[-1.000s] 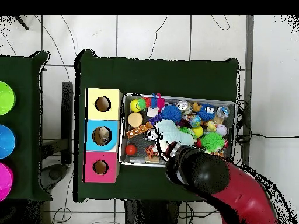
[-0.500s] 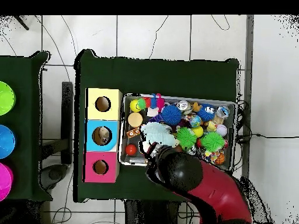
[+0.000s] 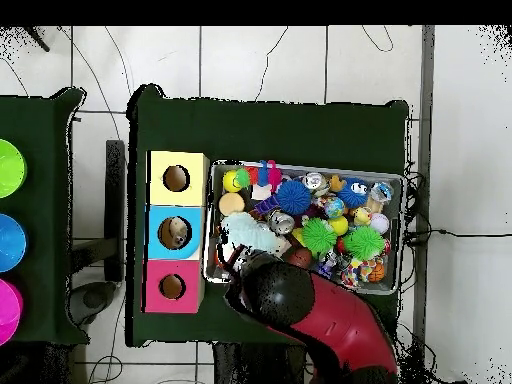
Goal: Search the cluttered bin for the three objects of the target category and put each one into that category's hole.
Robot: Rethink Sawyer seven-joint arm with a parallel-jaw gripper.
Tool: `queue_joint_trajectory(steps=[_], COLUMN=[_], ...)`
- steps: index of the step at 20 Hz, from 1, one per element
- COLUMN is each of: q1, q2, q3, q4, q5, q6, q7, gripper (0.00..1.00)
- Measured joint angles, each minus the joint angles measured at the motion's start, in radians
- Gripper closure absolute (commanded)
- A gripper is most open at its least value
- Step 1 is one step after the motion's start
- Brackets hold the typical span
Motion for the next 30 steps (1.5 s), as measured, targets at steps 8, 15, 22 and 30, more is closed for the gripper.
queue_joint_trajectory(steps=[8,15,22,30], q1=[-0.014,-0.043,-0.061,-0.059], q2=[0.072,0.163,0.233,0.271], q3=[0.005,0.012,0.055,0.102], q4=[0.007,0.009,0.023,0.041], q5=[0.005,0.004,0.005,0.007], q6=[-0.166,-0.286,-0.382,-0.443], q7=[0.000,0.000,0.000,0.000], gripper=[1.00,1.00,1.00,1.00])
